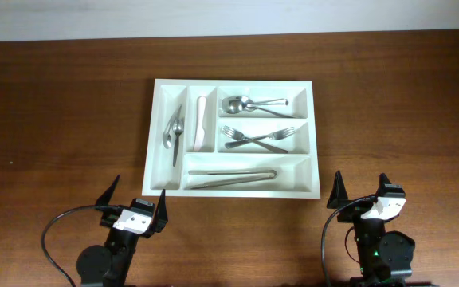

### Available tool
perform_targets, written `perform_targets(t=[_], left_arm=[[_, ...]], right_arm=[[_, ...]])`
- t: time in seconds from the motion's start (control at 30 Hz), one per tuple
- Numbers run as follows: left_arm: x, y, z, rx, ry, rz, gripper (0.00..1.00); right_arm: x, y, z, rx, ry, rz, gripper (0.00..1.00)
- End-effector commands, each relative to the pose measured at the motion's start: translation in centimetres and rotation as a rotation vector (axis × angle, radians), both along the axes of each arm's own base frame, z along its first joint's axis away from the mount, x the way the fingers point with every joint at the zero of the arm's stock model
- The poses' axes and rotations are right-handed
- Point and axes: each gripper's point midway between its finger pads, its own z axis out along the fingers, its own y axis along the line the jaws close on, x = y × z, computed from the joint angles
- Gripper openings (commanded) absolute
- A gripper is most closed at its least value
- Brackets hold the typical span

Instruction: Pack container

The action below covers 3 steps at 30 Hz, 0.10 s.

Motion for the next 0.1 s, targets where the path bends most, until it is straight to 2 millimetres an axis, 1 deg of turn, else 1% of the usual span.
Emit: perform_targets(t=[0.0,0.07], left_arm=[[0.03,0.12,-0.24,-0.013,0.004,0.007,0.99],[0.03,0.12,-0.24,-0.012,0.004,0.007,0.99]], right_arm=[[-0.02,0.33,-0.37,-0.008,0.01,0.015,0.99],[-0.02,0.33,-0.37,-0.008,0.01,0.015,0.99]])
